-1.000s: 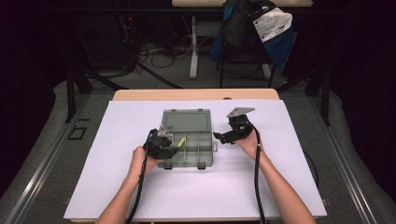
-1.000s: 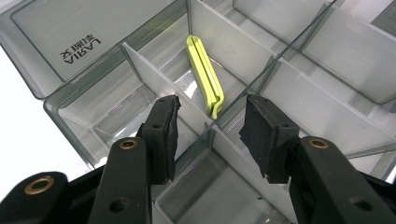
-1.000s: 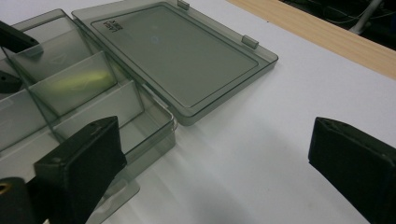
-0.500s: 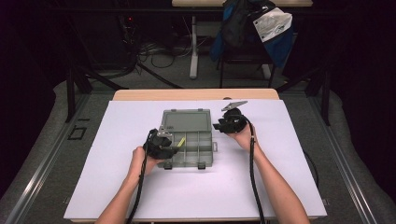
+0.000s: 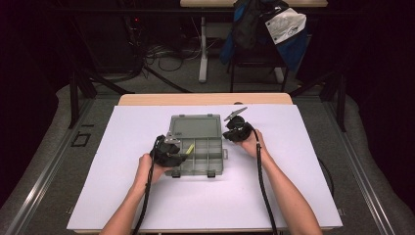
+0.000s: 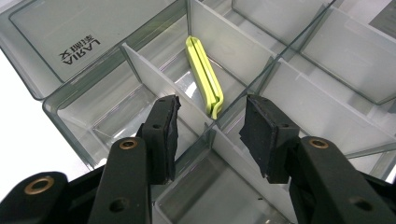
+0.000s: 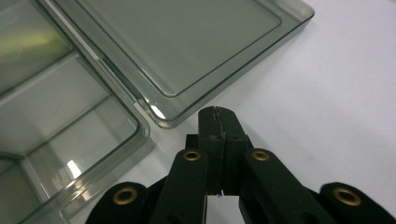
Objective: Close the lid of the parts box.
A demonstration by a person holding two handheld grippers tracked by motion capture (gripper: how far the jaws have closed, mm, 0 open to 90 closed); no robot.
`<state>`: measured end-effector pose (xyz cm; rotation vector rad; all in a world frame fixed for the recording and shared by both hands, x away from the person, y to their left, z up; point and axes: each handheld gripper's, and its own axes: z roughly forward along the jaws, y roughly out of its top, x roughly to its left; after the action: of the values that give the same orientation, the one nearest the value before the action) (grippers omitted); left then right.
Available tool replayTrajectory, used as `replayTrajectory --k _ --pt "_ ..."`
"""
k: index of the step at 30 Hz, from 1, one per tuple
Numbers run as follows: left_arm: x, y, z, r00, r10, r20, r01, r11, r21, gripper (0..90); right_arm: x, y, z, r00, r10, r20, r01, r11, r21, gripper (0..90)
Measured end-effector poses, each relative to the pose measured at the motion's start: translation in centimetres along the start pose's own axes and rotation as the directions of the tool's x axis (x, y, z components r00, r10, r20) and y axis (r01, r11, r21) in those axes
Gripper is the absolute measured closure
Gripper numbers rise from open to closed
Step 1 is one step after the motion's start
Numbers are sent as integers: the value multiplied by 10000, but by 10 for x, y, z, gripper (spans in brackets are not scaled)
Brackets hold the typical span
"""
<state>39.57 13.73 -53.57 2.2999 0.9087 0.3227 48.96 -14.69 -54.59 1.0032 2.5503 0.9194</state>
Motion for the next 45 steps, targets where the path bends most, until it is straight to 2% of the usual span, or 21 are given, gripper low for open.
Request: replayTrajectory --k 10,11,12,14,15,16,18,23,25,29,32,37,38,41,42,45 --pt "1 0 0 10000 59 68 -59 10000 1 550 0 0 6 9997 -208 -132 210 9997 148 900" --pt "1 0 0 10000 68 61 -68 10000 5 550 1 0 5 9998 -110 -162 113 9997 228 900" --pt "1 0 1 9999 83 57 -83 10000 3 551 0 -1 7 9998 -91 -183 90 9999 -52 900" --pt "1 0 1 9999 93 58 -93 10000 7 551 0 0 5 9997 -138 -203 143 9996 228 900" --pt "1 0 1 9999 104 62 -104 9999 8 552 -1 -2 9 9997 46 -223 -53 9995 -303 900" --pt "1 0 1 9999 100 72 -100 9999 4 552 -2 -1 7 9997 5 -260 -5 10000 19 900" --pt "1 0 1 9999 116 69 -116 9999 4 552 -2 -1 6 9996 8 -292 -3 9999 171 900" --pt "1 0 1 9999 102 91 -102 9999 -12 552 -3 -1 6 9995 -29 -304 31 10000 60 900" --pt "1 0 1 9999 120 61 -120 9999 2 552 -3 -2 7 9992 147 -372 -151 9998 -124 900" --pt "1 -1 1 9999 134 70 -134 9999 -24 552 -3 -1 6 9994 96 -328 -94 9999 58 900" --pt "1 -1 1 9999 149 60 -149 9999 -14 553 -3 -2 7 9990 256 -379 -261 9996 -120 900" --pt "1 -1 1 9999 136 62 -136 9999 -30 553 -5 -2 6 9986 317 -427 -315 9995 63 900" --pt "1 -1 1 9999 157 64 -157 9999 -18 553 -5 -3 8 9980 438 -467 -446 9988 -180 900" --pt "1 -1 1 9998 163 64 -163 9999 -14 553 -5 -3 7 9981 422 -446 -427 9990 -98 900" --pt "1 -1 1 9999 144 66 -144 9999 -29 553 -6 -4 9 9977 490 -467 -506 9982 -336 900" --pt "1 -1 1 9998 170 51 -170 9999 -20 553 -5 -3 9 9975 557 -436 -574 9976 -389 900"
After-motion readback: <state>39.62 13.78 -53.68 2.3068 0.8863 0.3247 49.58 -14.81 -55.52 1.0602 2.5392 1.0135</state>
